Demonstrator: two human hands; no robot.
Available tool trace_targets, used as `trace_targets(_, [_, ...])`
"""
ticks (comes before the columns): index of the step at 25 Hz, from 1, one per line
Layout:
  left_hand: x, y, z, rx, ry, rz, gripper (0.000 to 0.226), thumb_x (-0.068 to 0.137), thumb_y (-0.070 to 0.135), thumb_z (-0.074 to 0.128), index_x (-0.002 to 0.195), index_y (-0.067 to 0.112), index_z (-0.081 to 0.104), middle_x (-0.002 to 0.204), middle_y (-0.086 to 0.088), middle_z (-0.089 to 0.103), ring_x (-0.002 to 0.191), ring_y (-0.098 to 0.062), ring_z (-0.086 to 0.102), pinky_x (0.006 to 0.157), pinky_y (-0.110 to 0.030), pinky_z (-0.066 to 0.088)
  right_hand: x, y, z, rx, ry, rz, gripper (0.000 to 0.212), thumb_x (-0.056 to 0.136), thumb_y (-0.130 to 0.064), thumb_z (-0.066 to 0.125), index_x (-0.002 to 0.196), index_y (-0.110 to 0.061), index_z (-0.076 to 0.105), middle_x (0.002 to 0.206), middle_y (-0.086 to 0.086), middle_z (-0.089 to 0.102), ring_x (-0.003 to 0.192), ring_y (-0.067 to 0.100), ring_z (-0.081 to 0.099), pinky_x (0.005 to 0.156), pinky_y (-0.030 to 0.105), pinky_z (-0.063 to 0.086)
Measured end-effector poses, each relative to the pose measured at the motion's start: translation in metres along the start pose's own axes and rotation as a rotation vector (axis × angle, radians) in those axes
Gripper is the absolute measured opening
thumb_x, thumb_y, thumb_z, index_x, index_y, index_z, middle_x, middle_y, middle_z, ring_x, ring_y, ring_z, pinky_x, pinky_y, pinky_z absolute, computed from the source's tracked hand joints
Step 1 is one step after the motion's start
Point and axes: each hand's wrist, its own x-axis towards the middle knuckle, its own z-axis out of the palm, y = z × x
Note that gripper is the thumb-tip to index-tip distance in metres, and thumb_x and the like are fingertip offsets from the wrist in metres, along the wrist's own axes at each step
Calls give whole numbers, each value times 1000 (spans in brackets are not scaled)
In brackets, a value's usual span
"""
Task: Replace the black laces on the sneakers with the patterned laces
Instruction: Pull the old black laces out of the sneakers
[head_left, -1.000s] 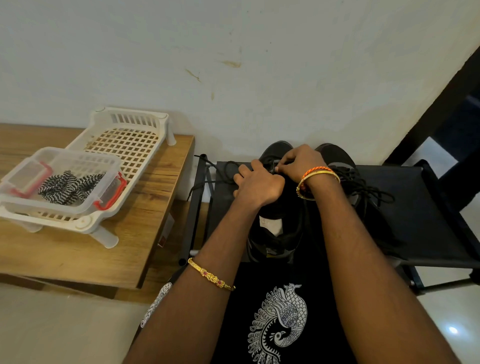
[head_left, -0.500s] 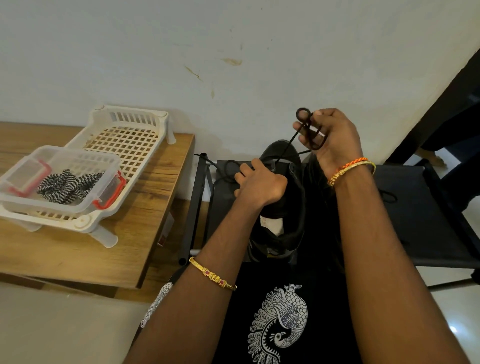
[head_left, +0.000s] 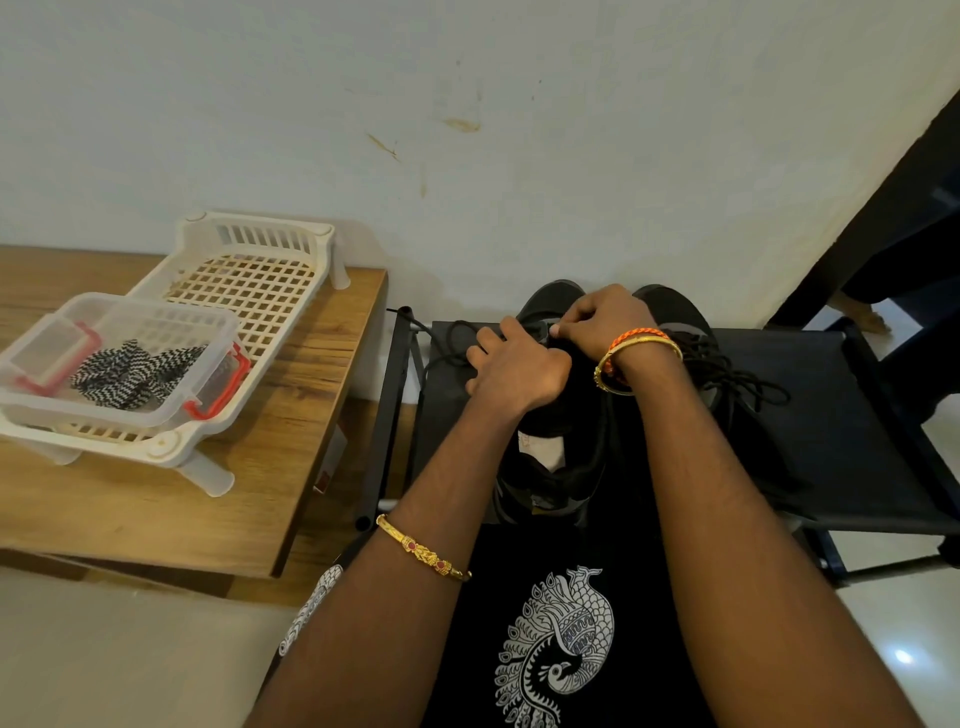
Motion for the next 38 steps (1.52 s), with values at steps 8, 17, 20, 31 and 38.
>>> trace_targets(8, [0,0,0,1,-10,-3,60,87,22,45,140,8,21,146,-15,17,135,-36,16,107,-48,25,5,2,-24,518,250,-95,21,88,-6,58,69,-15,56,67,-3,49,61,6,44,59,15,40])
trace_targets(17, [0,0,0,12,-8,6,59,87,23,45,139,9,22,146,-14,18,135,-36,17,107,-49,26,-1,-8,-21,628,293,64,17,90,-16,44,75,-8,49,70,8,61,55,20,54,60,29,45])
trace_targets(20, [1,0,2,6,-2,8,59,87,24,45,139,8,22,145,-15,19,134,-35,17,106,-48,26,2,-4,-3,-64,92,28,22,89,-17,55,87,3,65,91,16,66,85,29,60,81,34,50])
trace_targets(31, [0,1,-1,3,-10,-17,61,88,24,44,142,9,19,148,-14,16,137,-35,15,106,-48,26,1,3,-24,171,-38,22,14,90,-14,59,78,-6,58,77,7,54,72,17,49,67,25,39])
trace_targets(38, [1,1,-2,5,-25,-15,60,89,24,43,142,9,19,149,-15,15,137,-36,14,106,-49,26,-4,3,-35,874,-135,-13,28,97,1,41,71,-10,46,86,4,64,77,13,62,61,22,49])
